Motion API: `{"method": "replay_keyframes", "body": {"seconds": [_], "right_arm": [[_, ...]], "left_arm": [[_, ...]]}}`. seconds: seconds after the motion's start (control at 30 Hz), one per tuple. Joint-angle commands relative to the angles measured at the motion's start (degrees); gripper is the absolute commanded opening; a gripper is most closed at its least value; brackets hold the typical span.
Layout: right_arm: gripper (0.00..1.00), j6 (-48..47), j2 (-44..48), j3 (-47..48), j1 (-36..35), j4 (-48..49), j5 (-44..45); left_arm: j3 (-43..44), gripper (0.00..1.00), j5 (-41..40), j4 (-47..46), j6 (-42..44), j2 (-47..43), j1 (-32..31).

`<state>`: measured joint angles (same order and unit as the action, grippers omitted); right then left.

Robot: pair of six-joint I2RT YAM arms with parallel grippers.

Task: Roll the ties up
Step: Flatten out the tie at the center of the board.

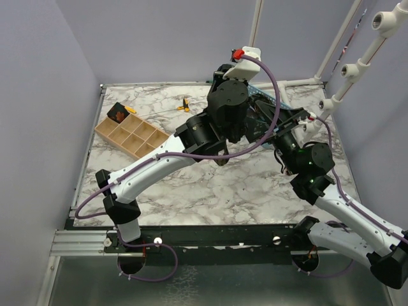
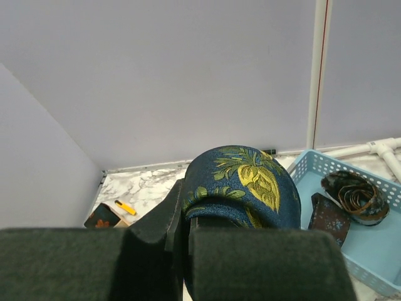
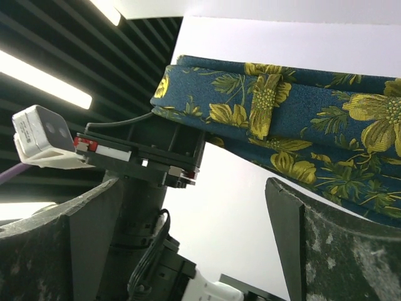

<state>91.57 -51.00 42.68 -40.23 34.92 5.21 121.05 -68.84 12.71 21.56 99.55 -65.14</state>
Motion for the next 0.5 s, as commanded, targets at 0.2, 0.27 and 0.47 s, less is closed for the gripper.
{"method": "replay_keyframes", "body": {"seconds": [0.2, 0.27, 0.47], "right_arm": [[1.0, 9.43, -5.73, 4.04, -1.19, 2.26, 4.86], [1.0, 10.15, -7.16, 4.93, -1.57, 2.94, 4.59], [1.0, 11.67, -9.62, 5.54, -2.05, 3.66, 7.32]], "left_arm": [[6.19, 0.0, -1.66, -1.2, -4.38, 4.42, 0.9], [6.66, 0.0, -1.49, -1.26, -4.61, 4.82, 0.9], [6.38, 0.0, -1.02, -1.13, -5.62, 4.61, 0.9]]}}
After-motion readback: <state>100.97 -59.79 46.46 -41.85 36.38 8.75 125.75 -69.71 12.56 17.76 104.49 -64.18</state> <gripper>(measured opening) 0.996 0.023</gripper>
